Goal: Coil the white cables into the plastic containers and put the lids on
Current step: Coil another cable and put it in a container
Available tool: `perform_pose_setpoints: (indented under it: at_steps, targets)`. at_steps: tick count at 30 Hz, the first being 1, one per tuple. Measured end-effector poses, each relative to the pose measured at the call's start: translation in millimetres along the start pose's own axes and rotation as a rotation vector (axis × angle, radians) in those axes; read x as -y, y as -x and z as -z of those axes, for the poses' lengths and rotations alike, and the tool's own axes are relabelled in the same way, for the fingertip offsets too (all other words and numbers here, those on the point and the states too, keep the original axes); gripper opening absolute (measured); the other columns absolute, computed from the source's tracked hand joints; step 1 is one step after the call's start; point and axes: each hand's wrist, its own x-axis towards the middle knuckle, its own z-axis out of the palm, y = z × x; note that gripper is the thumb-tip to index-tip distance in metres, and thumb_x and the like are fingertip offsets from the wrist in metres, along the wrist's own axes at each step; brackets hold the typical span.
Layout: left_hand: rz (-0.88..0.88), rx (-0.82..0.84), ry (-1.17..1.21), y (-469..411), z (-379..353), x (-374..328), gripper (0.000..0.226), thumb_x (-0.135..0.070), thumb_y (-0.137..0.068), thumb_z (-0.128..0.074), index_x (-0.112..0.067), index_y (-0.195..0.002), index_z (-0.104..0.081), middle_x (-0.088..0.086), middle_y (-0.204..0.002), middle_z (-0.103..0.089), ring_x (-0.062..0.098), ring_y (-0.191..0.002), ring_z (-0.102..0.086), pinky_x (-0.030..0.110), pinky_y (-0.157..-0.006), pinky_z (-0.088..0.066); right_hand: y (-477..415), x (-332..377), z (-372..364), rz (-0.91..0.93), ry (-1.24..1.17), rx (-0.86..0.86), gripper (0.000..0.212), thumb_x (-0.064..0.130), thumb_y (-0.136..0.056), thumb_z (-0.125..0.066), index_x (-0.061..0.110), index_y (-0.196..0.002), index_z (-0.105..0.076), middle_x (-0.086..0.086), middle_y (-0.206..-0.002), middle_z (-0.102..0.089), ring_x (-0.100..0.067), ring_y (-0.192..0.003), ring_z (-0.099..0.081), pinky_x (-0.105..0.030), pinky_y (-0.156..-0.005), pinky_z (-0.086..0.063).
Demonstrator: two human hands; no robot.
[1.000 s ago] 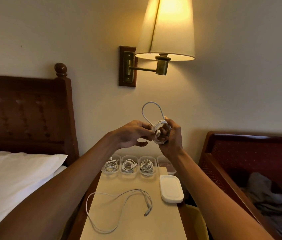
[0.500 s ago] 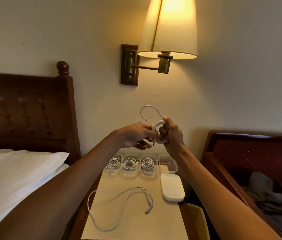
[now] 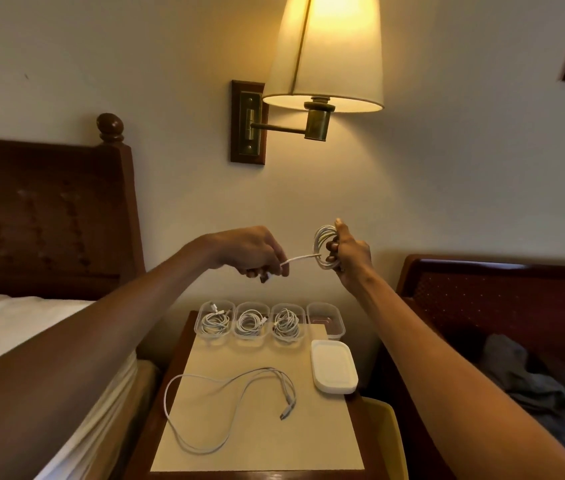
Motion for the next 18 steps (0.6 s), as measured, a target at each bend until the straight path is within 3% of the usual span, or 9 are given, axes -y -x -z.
perform_pose_setpoints:
  at_steps: [3, 6, 11, 14, 18]
  targets:
    - [-0.062, -0.11, -0.159, 8.4, 16.6, 8.1, 0.017, -0.017, -0.097, -0.061, -0.016, -0.099, -0.077, 0.002, -0.08, -0.07, 0.016, -0.072, -0.055, 0.031, -0.061, -0.042, -7.2, -1.0, 7.1, 0.025, 0.077, -0.025, 0.045, 0.048, -0.094, -0.056, 0.009, -0.072, -0.06, -0.005, -0.066, -0.056, -0.017, -0.055, -0.048, -0.028, -0.053, -0.04]
    - [-0.084, -0.255, -0.268, 14.0, 37.6, 30.7, 0.016, -0.016, -0.096, -0.061, -0.017, -0.099, -0.077, 0.006, -0.087, -0.072, 0.023, -0.081, -0.062, 0.041, -0.071, -0.05, -11.9, -1.6, 21.0, 0.05, 0.131, -0.053, 0.045, 0.049, -0.094, -0.056, 0.01, -0.071, -0.06, -0.006, -0.067, -0.058, -0.016, -0.055, -0.049, -0.028, -0.052, -0.04]
    - [-0.069, -0.606, -0.43, 4.6, 33.6, 71.7, 0.02, -0.011, -0.095, -0.06, -0.015, -0.104, -0.077, 0.002, -0.098, -0.066, 0.018, -0.086, -0.054, 0.03, -0.068, -0.04, -2.6, -1.8, 10.9, 0.0, 0.055, 0.01, 0.042, 0.047, -0.095, -0.055, 0.011, -0.073, -0.058, -0.004, -0.064, -0.053, -0.016, -0.053, -0.044, -0.028, -0.052, -0.039]
    - [-0.054, -0.784, -0.379, -4.3, 23.6, 82.4, 0.017, -0.013, -0.095, -0.063, -0.008, -0.105, -0.076, 0.005, -0.098, -0.056, 0.022, -0.087, -0.055, 0.03, -0.072, -0.041, 4.8, 4.6, 0.0, -0.109, -0.12, 0.138, 0.035, 0.044, -0.096, -0.055, 0.014, -0.079, -0.055, 0.001, -0.055, -0.045, -0.011, -0.048, -0.039, -0.024, -0.045, -0.037]
    - [-0.032, -0.777, 0.006, -13.0, 4.0, 72.8, 0.017, -0.013, -0.094, -0.065, -0.006, -0.104, -0.076, 0.012, -0.096, -0.072, 0.026, -0.093, -0.067, 0.033, -0.08, -0.053, 15.5, 8.9, -11.3, -0.234, -0.371, 0.355, 0.035, 0.043, -0.098, -0.051, 0.009, -0.091, -0.056, 0.003, -0.051, -0.044, -0.009, -0.044, -0.037, -0.018, -0.041, -0.037]
